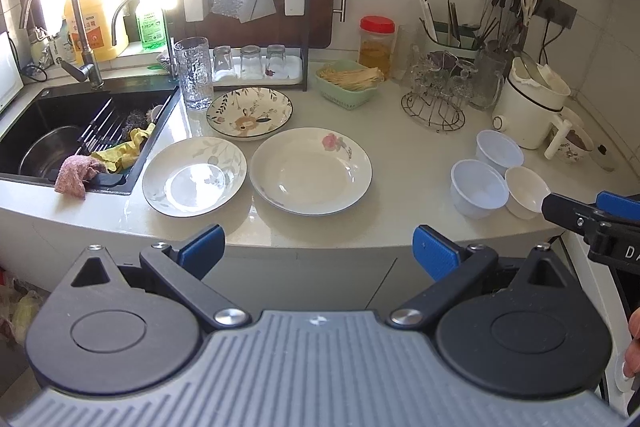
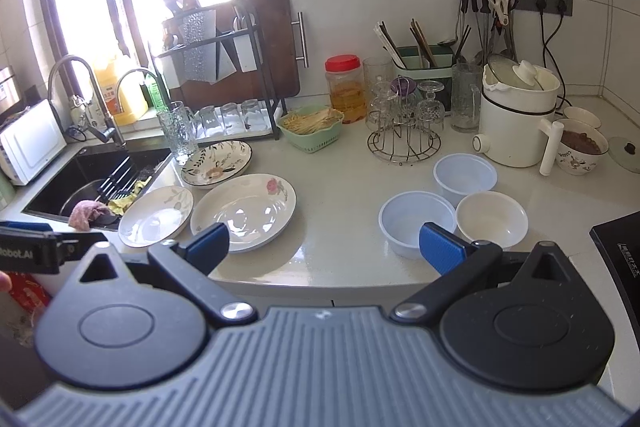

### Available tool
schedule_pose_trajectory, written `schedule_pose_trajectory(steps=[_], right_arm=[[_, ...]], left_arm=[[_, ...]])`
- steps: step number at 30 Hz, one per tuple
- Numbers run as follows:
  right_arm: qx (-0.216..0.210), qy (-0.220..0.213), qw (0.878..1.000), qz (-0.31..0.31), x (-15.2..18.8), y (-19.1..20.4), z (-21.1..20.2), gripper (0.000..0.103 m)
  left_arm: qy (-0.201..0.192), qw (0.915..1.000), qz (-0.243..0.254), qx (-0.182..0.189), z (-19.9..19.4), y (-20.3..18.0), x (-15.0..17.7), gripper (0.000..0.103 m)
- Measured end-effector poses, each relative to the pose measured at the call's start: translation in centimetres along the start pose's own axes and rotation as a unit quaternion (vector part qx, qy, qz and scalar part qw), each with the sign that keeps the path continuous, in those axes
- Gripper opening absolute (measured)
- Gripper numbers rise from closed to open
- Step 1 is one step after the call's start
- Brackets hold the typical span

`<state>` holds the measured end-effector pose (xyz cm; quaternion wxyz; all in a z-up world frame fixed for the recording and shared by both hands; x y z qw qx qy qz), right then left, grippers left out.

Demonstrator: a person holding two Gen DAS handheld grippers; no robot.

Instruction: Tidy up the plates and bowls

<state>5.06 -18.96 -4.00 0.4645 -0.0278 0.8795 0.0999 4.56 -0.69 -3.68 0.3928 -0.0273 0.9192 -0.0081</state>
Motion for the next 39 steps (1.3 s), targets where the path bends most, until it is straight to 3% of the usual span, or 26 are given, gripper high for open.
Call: schedule_pose_trajectory(steps=[13,39], right_arm=[[0.017,-0.007,1.0,0.021,0.6,0.0,-0.4,0.103],[0.015,-0.001,1.0,0.002,1.0,0.3,0.2,0.103]], left_arm=[[-0.004,0.9995,0.019,0.023,-0.2,-0.2,0.1,0.102],[-0.005,0.9999,0.003,0.008,-0.2,-0.6,0.9,0.102]])
Point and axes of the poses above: each gripper's, at about its wrist camera, not at the fingertips, and z roughly the way its jaws point, y to its left, x to its underside, the point moved 5 cm from there along z, roughly the way its jaws point, and after that the axes turned 1 degree about -x, right-handed, at the moved point
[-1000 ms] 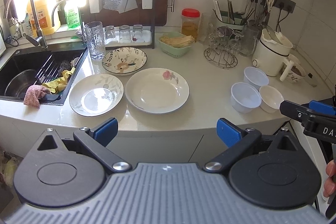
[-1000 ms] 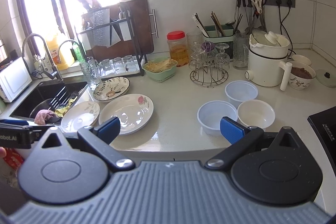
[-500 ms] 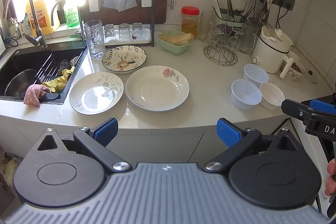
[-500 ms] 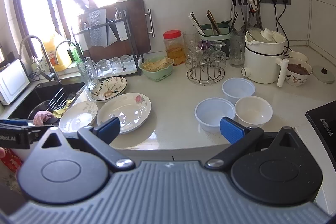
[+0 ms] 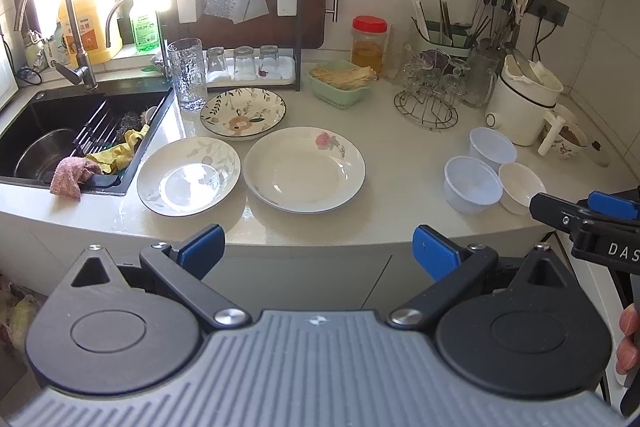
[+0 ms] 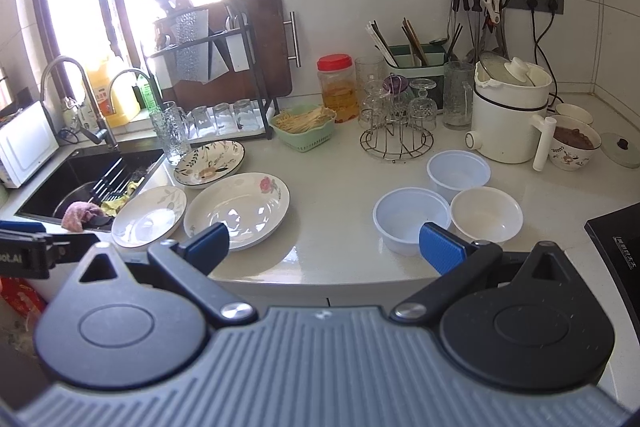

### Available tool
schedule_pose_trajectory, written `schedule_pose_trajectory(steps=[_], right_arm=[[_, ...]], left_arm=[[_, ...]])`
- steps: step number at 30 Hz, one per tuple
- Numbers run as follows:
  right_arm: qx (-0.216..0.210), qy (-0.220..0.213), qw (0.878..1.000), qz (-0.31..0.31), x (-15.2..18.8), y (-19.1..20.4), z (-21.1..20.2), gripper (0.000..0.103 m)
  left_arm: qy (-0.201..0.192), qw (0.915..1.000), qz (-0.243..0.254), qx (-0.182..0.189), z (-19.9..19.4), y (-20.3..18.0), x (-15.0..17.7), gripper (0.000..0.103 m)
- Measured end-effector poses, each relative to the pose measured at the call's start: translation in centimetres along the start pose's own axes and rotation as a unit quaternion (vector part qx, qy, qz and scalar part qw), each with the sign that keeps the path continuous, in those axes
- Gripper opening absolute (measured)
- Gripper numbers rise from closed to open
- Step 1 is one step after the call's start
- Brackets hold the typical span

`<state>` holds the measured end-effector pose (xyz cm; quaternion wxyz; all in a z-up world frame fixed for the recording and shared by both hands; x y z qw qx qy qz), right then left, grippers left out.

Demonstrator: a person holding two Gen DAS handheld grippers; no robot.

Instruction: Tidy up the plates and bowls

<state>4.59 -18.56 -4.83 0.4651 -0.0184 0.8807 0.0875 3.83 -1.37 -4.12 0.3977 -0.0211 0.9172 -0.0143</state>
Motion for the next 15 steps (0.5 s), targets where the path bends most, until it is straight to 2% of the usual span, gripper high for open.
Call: schedule_pose_trajectory(steps=[15], right_arm=[[-0.008,0.005,1.0,0.001,-0.1,-0.19,0.72,0.103]], left_arm=[[0.006,1.0,-0.002,0.0,0.83,0.11,-0.5,0.102]])
Point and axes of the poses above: each gripper's, at about its wrist camera, not at the fingertips, and z roughly the way its jaws point, y to its left, x to its underside, the point moved 5 cm from there along z, roughly the way its jaws point, and after that the axes turned 1 degree about -x, right-handed, at the moved point
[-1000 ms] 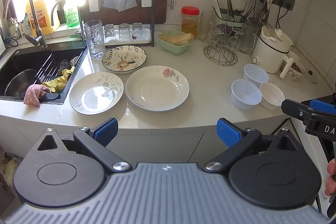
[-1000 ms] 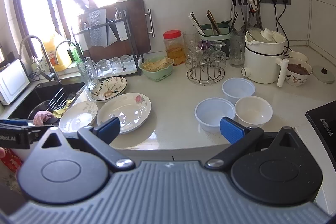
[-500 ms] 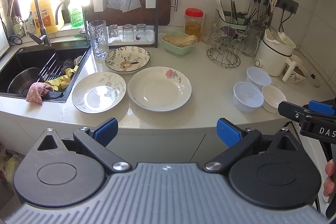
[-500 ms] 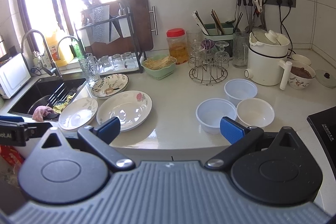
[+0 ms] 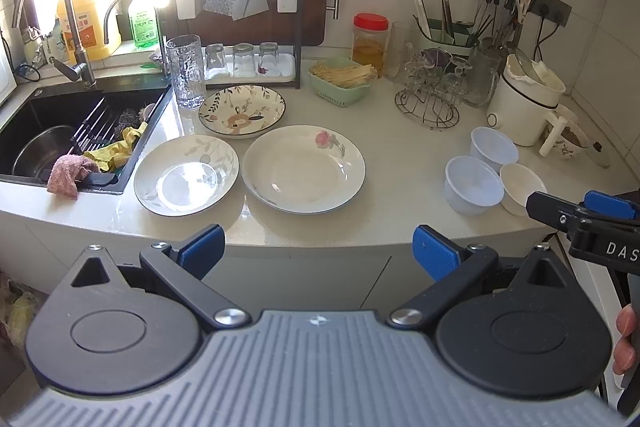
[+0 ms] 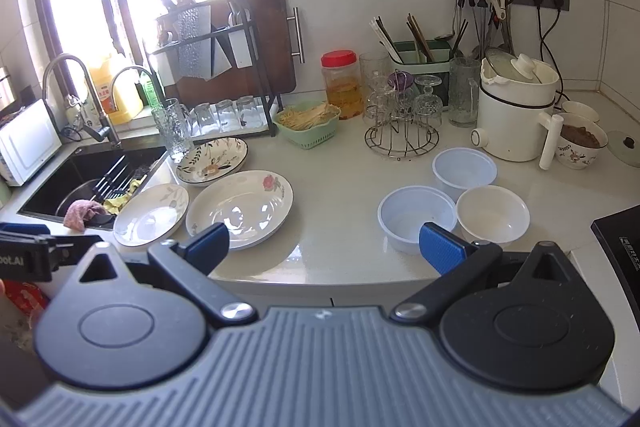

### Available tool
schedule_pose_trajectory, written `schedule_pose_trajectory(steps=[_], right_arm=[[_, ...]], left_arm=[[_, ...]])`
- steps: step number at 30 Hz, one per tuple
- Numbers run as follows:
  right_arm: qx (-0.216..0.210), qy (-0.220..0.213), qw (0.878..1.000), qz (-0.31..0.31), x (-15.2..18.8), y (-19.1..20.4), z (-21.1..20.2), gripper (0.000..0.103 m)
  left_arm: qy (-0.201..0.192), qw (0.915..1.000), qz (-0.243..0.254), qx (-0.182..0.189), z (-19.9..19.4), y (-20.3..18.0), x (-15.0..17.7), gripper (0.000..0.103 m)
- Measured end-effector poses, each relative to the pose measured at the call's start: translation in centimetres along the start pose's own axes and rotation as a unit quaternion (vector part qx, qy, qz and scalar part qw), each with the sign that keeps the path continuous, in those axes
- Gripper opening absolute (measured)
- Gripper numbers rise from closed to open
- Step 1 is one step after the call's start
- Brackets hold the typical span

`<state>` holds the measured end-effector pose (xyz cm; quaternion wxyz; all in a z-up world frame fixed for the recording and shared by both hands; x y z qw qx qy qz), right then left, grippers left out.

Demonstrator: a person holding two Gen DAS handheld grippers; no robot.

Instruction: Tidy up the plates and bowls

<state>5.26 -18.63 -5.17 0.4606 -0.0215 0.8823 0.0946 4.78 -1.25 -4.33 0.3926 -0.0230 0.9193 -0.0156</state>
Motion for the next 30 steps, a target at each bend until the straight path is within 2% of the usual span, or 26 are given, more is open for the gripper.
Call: schedule_pose_trajectory(steps=[5,15,23,30], right_arm=[[-0.005,-0.003,1.0,0.002,-0.5,0.0,0.4,0.103],[-0.017,0.028,0.999,-0.002,-0.4,-0.1,1.6,0.103],[0.01,0.029,0.999,-0.013,-0.6,-0.2,2.2,0.103],[0.034,0.019,0.999,-0.003,-1.0,1.4,3.9,0.103]], left_arm=[[0.005,1.0,0.002,-0.002,0.1,0.0,-0.4,0.102],[0.02,0.9994,-0.021,-0.019,1.5,0.4,-0.4,0.102],[0.029,0.9996,-0.008,0.0,3.5,1.1,-1.3,0.102],[0.024,0.9996,0.003,0.016,5.4,3.5,-3.0,0.102]])
Point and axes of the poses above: each gripper's, at about its wrist camera, not at the fingertips, and z roughly the way its jaws point, y to its left, x to its underside, the point moved 5 cm from there along z, roughly the way its jaws point, and after that the axes turned 1 degree about -x, right-handed, at the moved point
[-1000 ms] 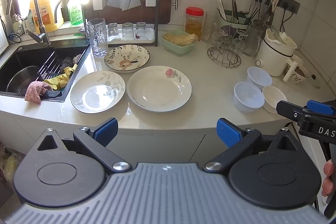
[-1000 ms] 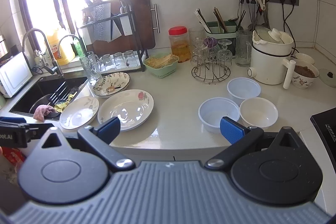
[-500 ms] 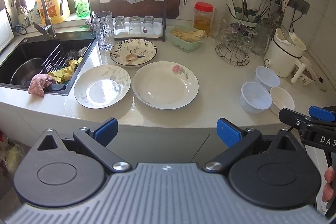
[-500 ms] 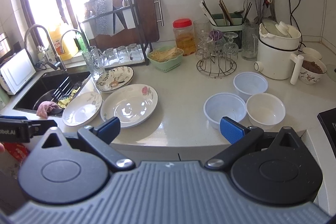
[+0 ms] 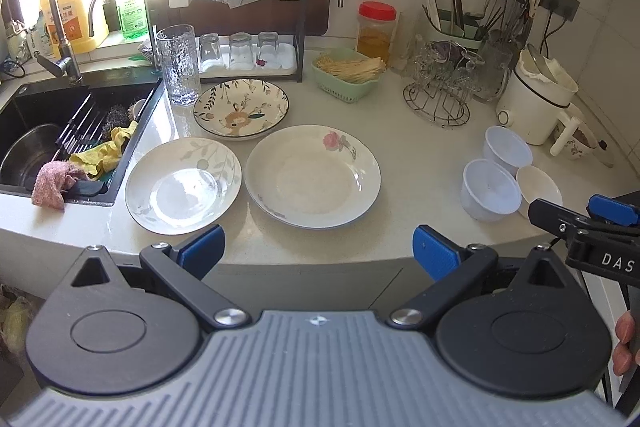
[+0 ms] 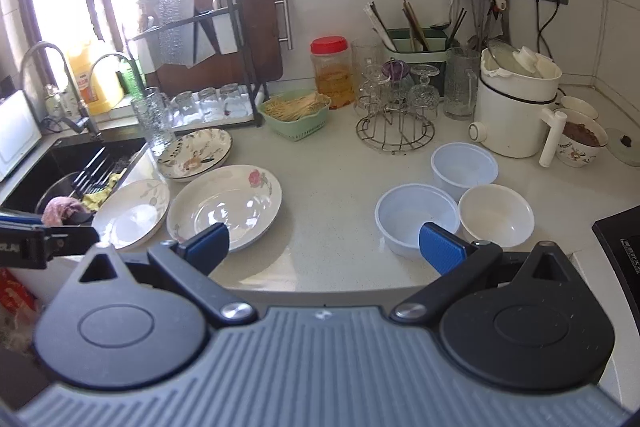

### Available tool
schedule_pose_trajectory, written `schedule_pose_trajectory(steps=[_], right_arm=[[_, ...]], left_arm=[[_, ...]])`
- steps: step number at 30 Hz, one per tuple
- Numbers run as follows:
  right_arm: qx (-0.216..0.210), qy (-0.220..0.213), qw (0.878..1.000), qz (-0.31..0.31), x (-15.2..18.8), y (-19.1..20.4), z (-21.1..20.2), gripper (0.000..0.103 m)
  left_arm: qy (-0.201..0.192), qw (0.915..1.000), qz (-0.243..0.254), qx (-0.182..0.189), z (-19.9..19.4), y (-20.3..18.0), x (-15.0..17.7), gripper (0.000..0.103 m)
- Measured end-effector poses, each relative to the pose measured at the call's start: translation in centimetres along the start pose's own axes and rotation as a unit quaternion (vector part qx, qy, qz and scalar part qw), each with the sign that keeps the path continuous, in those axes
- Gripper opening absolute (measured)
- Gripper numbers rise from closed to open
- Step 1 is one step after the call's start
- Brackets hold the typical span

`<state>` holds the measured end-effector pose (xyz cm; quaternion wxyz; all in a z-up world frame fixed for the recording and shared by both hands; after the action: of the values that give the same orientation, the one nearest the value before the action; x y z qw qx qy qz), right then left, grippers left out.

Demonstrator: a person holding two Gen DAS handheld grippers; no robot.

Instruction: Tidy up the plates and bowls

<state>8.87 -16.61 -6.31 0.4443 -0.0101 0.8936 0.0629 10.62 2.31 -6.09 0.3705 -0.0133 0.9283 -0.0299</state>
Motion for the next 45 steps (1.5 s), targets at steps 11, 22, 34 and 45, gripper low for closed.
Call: schedule_pose_trajectory(steps=[11,22,34,45], right_arm=[[0.019,0.01,1.0,0.008,-1.1,5.5,3.4,0.103],[0.018,0.025,0.998,0.054,-2.0,11.3,7.8,0.096],[0.015,0.076,0.994,0.08,0.7,19.3,16.0,0.075],[-0.011,0.132,0.978,0.16,4.0,23.9,21.1,0.07]], left_arm=[[0.015,0.9989,0.028,0.035,5.6,5.9,-5.3,0.102],[0.041,0.9952,0.059,0.067,11.7,13.6,-9.7,0.102],[0.077,0.9899,0.087,0.082,19.0,23.9,-11.3,0.102],[0.095,0.9794,0.113,0.138,23.1,29.6,-10.7,0.094]])
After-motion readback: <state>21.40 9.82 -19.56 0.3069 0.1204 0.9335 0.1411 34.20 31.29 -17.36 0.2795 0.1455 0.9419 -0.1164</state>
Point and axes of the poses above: each gripper's, at about its wrist camera, not at the fingertips, and z roughly the way its jaws point, y to its left, x to its underside, the point moved 5 cm from there along z, roughly the way its jaws point, and after that the axes turned 1 degree about -x, right-handed, at the moved point
